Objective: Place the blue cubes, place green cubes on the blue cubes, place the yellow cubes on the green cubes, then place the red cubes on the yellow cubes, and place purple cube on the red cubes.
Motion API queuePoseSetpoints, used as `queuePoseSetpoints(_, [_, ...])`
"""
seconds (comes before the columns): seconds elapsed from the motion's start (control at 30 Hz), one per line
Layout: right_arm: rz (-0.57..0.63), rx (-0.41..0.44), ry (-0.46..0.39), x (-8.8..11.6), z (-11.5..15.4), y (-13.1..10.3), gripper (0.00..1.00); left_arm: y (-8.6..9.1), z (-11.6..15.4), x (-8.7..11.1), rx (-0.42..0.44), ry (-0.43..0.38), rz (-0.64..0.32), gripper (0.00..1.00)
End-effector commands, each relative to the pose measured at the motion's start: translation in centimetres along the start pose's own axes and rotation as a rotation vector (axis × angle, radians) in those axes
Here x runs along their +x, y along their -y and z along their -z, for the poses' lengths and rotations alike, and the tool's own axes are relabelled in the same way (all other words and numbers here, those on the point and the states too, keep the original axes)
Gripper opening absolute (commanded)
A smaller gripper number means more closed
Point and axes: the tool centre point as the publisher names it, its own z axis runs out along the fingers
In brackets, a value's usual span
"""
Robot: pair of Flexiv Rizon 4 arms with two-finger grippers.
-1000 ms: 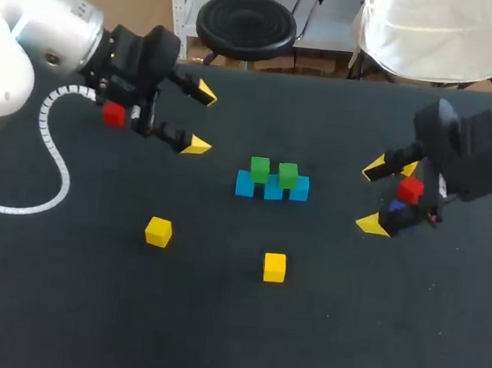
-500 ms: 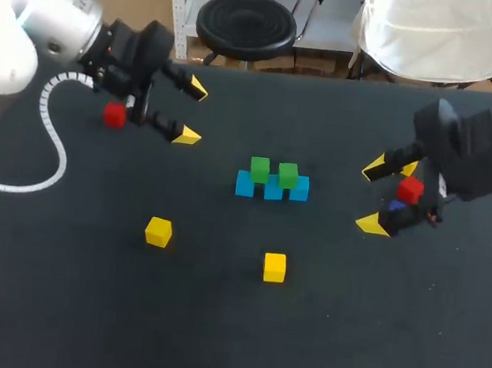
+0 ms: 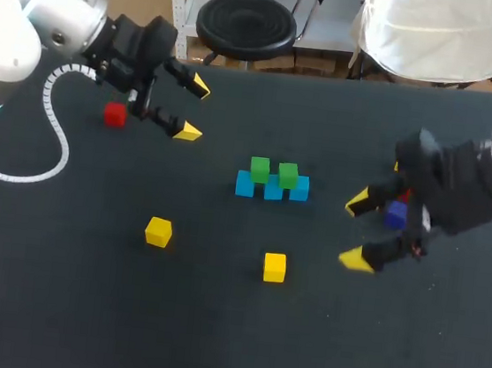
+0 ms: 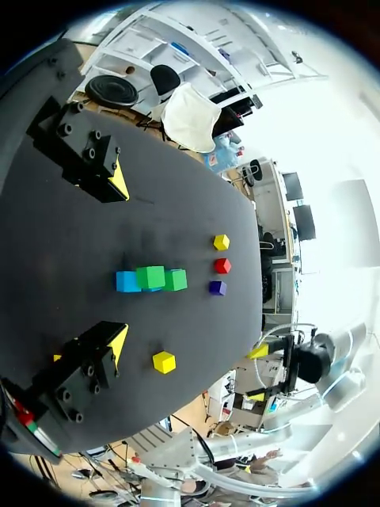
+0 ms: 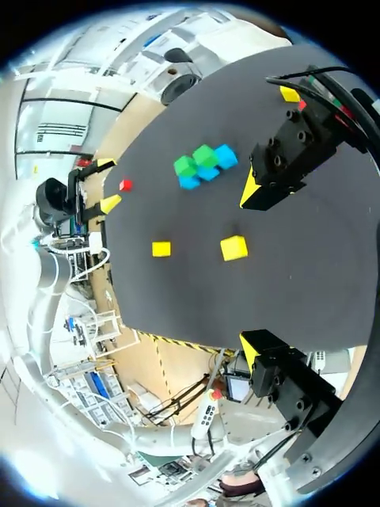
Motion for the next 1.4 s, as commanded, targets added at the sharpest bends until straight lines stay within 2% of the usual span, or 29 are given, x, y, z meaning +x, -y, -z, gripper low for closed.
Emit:
queuePoseSetpoints(0.03, [0.066, 0.039, 0.028, -0.1, 0.0, -4.1, 1.00, -0.1, 0.0, 0.0, 0.002, -0.001, 0.000, 1.00])
queuePoseSetpoints(0.17, [0.137, -0.040, 0.032, -0.8, -2.6, -4.9, 1.00, -0.1, 0.0, 0.0, 0.002, -0.001, 0.000, 1.00])
queuePoseSetpoints(0.3, [0.140, -0.070, 0.069, -1.0, -5.0, -4.7, 1.00, -0.1, 0.0, 0.0, 0.002, -0.001, 0.000, 1.00])
queuePoseSetpoints(0.33, [0.141, -0.074, 0.094, -1.0, -5.4, -4.6, 1.00, -0.1, 0.0, 0.0, 0.002, -0.001, 0.000, 1.00])
queuePoseSetpoints(0.5, [0.137, -0.097, 0.079, -0.9, -7.1, -3.8, 1.00, -0.1, 0.0, 0.0, 0.002, -0.001, 0.000, 1.00])
queuePoseSetpoints(0.8, [0.166, -0.211, 0.099, -0.1, -9.6, -3.3, 1.00, -0.1, 0.0, 0.0, 0.002, -0.001, 0.000, 1.00])
queuePoseSetpoints(1.07, [0.152, -0.215, 0.105, 1.2, -10.2, -3.4, 1.00, -0.1, 0.0, 0.0, 0.002, -0.001, 0.000, 1.00])
queuePoseSetpoints(1.4, [0.183, -0.163, 0.112, 2.1, -10.1, -3.3, 1.00, -0.1, 0.0, 0.0, 0.002, -0.001, 0.000, 1.00])
